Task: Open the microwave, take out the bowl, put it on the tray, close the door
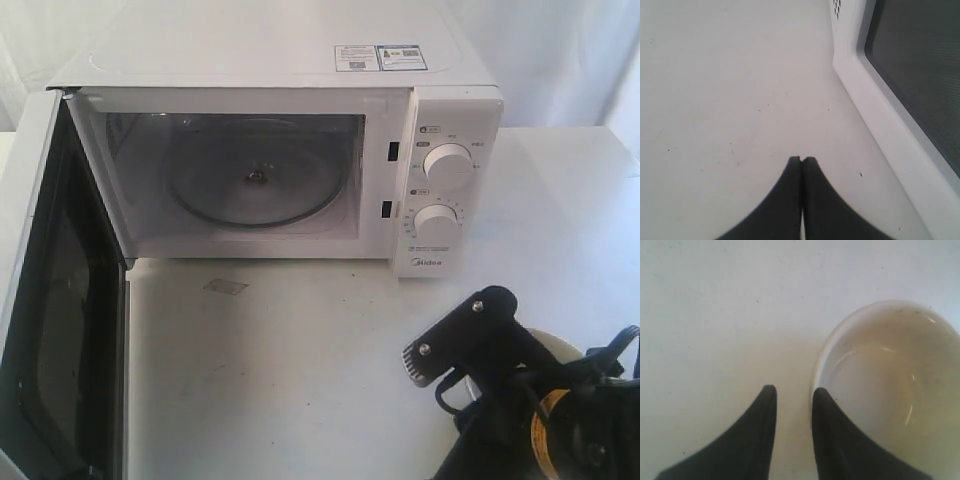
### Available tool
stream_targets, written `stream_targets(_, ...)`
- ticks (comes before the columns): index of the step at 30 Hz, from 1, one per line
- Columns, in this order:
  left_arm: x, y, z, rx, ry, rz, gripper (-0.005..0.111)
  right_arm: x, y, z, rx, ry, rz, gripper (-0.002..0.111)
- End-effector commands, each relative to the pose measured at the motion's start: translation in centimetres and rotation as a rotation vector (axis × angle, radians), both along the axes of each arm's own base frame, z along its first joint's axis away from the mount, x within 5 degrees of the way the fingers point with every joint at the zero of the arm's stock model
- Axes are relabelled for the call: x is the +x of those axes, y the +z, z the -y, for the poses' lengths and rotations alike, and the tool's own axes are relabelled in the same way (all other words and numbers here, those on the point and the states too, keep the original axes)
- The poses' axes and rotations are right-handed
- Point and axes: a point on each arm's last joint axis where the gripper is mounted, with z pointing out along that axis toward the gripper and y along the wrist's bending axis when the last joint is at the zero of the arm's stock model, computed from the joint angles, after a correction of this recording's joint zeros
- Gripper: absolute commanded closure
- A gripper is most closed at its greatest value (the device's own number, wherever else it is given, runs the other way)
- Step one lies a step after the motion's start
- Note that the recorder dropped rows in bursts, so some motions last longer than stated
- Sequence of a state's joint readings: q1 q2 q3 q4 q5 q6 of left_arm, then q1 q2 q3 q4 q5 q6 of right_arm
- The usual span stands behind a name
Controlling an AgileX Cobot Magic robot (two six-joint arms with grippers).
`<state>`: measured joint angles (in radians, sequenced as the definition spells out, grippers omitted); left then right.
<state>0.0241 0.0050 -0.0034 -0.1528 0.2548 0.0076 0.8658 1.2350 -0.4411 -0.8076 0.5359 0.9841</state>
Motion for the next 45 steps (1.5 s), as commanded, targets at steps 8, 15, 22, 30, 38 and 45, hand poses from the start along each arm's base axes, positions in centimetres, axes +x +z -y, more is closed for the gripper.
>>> stream_targets(8, 0.0, -0.1, 0.1, -0.011, -0.005, 0.001, 0.107, -0.2, 5.4, 1.0, 0.129, -0.130, 0.108, 0.098)
stream_targets(15, 0.0, -0.1, 0.1, -0.011, -0.005, 0.001, 0.107, -1.6, 7.8, 2.7, 0.234, -0.140, 0.176, 0.108)
stream_targets(22, 0.0, -0.1, 0.1, -0.011, -0.005, 0.001, 0.107, -3.2, 10.4, 4.6, 0.308, -0.053, 0.311, 0.108)
stream_targets(30, 0.0, -0.1, 0.1, -0.011, -0.005, 0.001, 0.107, -5.3, 13.5, 6.4, 0.449, 0.084, 0.536, 0.108)
stream_targets(38, 0.0, -0.1, 0.1, -0.011, -0.005, 0.001, 0.107, -6.0, 14.4, 7.4, 0.470, 0.102, 0.625, 0.108)
stream_targets(45, 0.0, -0.1, 0.1, -0.011, -0.005, 0.001, 0.107, -6.0, 14.4, 7.4, 0.472, 0.102, 0.624, 0.108)
